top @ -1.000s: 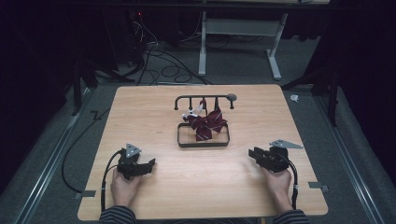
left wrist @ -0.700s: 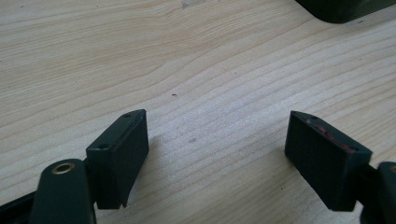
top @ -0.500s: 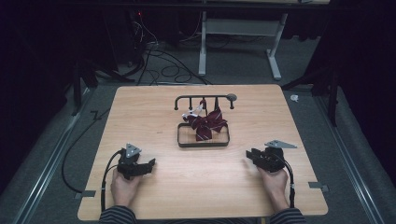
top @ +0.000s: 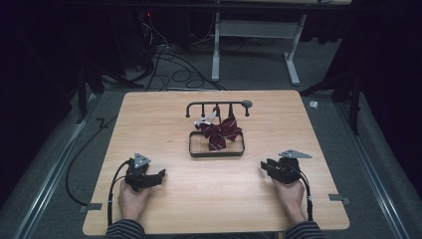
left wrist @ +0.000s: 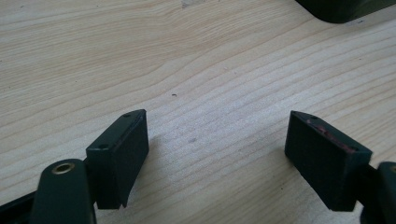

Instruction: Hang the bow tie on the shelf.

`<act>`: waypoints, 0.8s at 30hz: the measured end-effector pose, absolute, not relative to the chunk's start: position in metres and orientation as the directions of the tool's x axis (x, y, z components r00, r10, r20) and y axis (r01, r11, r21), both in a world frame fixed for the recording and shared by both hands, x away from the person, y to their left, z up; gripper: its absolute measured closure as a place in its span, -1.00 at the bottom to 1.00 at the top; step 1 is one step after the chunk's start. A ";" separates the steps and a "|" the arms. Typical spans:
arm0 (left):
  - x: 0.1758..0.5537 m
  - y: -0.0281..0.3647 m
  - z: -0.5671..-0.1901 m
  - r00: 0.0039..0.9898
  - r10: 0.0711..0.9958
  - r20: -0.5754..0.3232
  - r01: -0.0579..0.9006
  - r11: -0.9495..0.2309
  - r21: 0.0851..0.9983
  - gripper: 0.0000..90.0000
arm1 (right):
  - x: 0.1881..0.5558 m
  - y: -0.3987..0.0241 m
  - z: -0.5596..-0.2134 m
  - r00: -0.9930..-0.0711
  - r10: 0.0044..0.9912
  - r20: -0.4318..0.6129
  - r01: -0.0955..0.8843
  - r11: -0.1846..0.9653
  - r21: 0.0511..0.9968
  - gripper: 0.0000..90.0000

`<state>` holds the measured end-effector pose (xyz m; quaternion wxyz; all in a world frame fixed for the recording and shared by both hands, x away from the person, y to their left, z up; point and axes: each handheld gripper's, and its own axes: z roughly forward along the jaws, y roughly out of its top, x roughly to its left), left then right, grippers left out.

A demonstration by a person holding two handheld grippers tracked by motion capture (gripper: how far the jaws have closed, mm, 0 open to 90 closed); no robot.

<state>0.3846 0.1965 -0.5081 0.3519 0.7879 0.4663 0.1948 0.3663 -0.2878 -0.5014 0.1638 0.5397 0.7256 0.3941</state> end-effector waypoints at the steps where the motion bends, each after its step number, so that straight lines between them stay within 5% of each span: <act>1: 0.385 0.197 -0.508 0.489 0.872 -0.021 0.598 -0.317 0.736 -0.51 | 0.366 -0.287 -0.501 -0.364 0.913 0.184 0.654 0.110 0.748 0.45; 10: 0.385 0.197 -0.508 0.489 0.872 -0.021 0.598 -0.318 0.736 -0.51 | 0.363 -0.281 -0.502 -0.365 0.926 0.093 0.645 0.179 0.743 0.33; 16: 0.384 0.197 -0.508 0.489 0.872 -0.020 0.598 -0.318 0.736 -0.51 | 0.363 -0.272 -0.502 -0.394 0.919 -0.017 0.619 0.279 0.734 0.07; 24: 0.384 0.196 -0.508 0.489 0.872 -0.018 0.597 -0.320 0.736 -0.52 | 0.363 -0.271 -0.502 -0.392 0.920 -0.013 0.623 0.275 0.732 0.02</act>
